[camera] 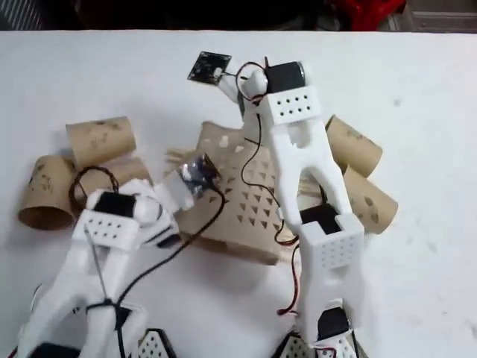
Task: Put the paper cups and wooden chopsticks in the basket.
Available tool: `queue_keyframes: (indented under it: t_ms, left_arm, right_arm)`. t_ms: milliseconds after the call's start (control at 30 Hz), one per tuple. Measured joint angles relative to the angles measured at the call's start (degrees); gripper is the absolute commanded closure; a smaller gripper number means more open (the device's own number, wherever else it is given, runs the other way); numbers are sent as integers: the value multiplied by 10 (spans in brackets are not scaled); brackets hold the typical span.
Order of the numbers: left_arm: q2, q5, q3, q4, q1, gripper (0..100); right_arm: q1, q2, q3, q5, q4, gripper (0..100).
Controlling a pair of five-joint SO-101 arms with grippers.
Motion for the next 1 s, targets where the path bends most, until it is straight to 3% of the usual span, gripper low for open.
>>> queue_keyframes:
  t_ms: [333,533,767,1000]
  left_arm:
    - [144,64,-7,-163,0,728]
    - [188,109,-81,-141,-47,728]
    - [235,193,-153,-132,-75,728]
    - [280,269,-246,-89,-126,729]
  right_arm:
    - [-34,-38,0,-40,0,979]
    - [-14,-125,88,-23,0,978]
    - [76,-142,137,1,-13,977]
    - [107,-76,138,-61,-39,899]
